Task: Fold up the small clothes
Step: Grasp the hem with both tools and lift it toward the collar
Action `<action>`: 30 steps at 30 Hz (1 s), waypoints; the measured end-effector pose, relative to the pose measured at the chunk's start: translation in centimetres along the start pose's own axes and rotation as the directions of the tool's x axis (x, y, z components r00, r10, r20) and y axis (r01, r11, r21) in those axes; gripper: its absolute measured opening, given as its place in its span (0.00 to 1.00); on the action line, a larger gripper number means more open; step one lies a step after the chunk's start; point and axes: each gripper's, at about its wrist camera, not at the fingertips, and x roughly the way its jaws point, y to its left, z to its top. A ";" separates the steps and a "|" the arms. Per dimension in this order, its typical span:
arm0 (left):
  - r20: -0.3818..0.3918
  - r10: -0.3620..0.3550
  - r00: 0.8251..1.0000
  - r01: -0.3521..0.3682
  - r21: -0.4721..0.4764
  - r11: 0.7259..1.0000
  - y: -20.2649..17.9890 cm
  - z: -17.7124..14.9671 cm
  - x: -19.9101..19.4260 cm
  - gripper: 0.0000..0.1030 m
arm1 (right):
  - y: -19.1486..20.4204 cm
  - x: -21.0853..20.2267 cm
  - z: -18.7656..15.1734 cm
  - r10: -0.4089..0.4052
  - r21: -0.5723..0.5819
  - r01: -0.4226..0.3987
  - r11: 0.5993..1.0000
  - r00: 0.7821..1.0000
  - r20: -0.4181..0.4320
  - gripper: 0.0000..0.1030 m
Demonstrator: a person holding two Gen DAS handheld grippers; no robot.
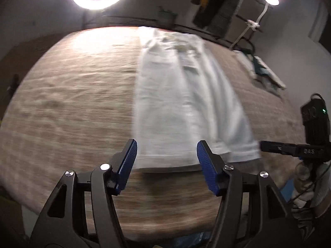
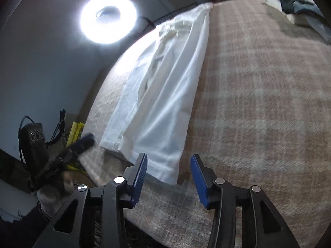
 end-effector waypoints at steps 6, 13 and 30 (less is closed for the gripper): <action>-0.161 -0.111 0.981 0.081 -0.183 0.980 4.4 -0.1 3.6 0.60 | -0.4 1.3 0.1 0.057 0.040 -0.055 0.998 0.998 -0.033 0.35; -0.177 -0.195 0.965 0.163 -0.179 0.970 3.0 0.3 5.2 0.03 | -0.8 3.4 0.8 0.103 0.066 -0.098 0.993 0.992 -0.069 0.02; -0.152 -0.213 0.965 0.180 -0.205 0.962 3.7 -0.2 3.6 0.02 | -1.7 1.2 0.5 0.107 0.110 -0.101 0.989 0.993 -0.046 0.01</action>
